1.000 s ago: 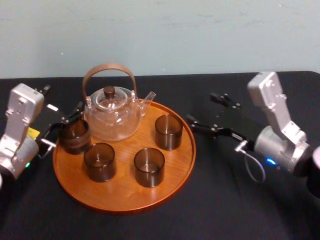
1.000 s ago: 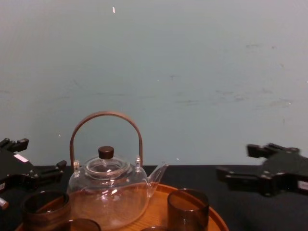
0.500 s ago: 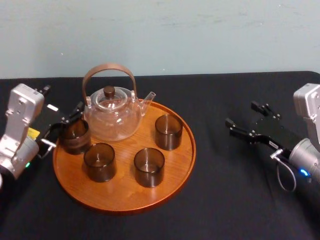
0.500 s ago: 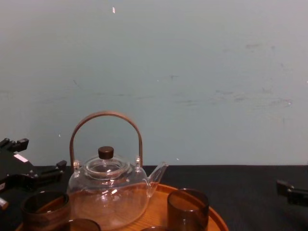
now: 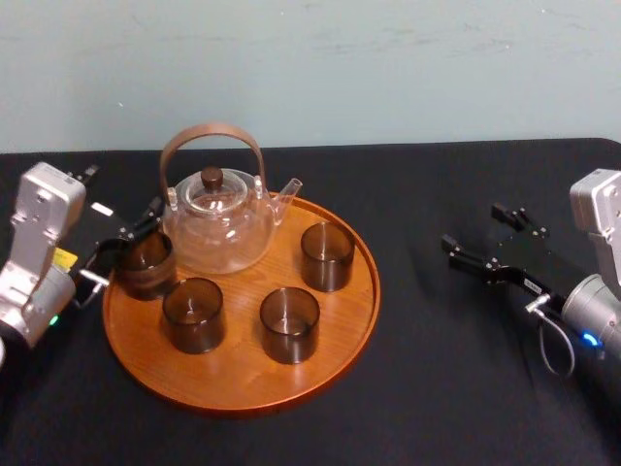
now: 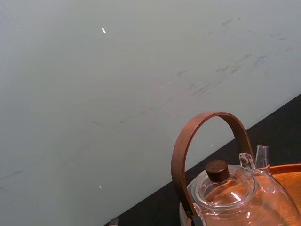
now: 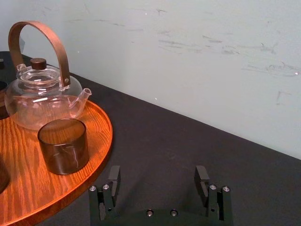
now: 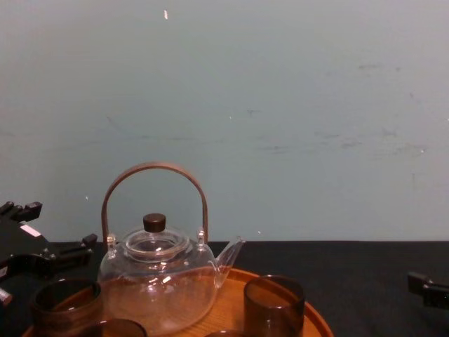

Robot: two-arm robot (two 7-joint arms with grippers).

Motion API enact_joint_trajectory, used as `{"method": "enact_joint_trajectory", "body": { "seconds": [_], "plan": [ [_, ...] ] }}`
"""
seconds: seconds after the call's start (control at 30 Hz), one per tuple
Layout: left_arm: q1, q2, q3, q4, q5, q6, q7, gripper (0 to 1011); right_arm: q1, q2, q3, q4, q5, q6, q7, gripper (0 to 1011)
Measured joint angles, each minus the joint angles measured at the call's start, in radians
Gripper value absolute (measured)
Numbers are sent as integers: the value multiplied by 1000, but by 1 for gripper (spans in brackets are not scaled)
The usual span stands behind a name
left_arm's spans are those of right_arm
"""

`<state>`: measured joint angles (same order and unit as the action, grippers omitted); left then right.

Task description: Pick up the glass from the table and place it on the tray.

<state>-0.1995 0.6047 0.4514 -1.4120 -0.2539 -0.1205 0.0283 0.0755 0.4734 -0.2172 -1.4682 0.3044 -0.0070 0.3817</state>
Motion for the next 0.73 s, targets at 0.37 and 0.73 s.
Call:
{"method": "enact_joint_trajectory", "body": {
  "seconds": [0.37, 0.73],
  "plan": [
    [0, 0, 0, 0, 0, 0, 0, 1002, 1, 1, -1, -2, 0, 0, 3, 1002],
    [0, 0, 0, 0, 0, 0, 0, 1001, 2, 1, -1, -3, 0, 0, 4, 1002]
  ]
}}
